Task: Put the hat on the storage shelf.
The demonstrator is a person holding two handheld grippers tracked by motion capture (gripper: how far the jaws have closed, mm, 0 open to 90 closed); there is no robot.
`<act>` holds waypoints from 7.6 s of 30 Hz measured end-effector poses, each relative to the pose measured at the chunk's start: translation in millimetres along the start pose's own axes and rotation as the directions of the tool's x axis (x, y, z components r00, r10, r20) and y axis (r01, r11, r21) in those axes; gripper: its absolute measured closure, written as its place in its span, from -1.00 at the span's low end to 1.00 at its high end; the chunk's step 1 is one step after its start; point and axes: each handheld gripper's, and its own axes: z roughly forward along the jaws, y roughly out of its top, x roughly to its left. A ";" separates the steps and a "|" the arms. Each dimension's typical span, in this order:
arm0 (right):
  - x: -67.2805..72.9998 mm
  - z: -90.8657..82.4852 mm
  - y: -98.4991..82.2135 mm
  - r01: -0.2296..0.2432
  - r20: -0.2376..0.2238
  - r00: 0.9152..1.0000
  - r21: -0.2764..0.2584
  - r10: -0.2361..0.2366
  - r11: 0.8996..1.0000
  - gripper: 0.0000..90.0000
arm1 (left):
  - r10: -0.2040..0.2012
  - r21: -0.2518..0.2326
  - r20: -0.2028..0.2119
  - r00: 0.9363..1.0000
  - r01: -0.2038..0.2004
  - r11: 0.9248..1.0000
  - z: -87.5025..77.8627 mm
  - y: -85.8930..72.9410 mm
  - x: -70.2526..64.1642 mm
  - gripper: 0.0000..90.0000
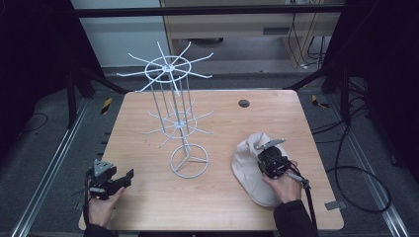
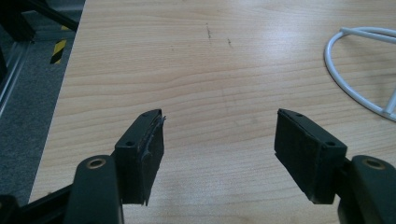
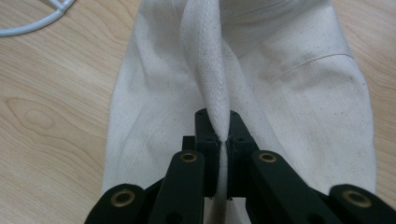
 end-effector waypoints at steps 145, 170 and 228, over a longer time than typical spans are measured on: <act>5.8 -224.6 48.9 0.029 -0.056 0.983 -0.892 -0.173 0.451 0.97 | 0.009 0.004 -0.002 1.000 -0.009 1.000 1.3 0.4 -1.6 -0.26; 31.7 -229.1 86.7 0.042 -0.064 0.969 -0.909 -0.238 0.414 0.97 | 0.007 0.002 -0.002 1.000 -0.007 1.000 0.7 0.4 -0.7 -0.26; 52.9 -139.1 66.6 0.033 -0.182 0.939 -0.798 -0.292 0.602 0.92 | 0.011 0.005 0.000 1.000 -0.011 1.000 1.2 0.3 -2.4 -0.26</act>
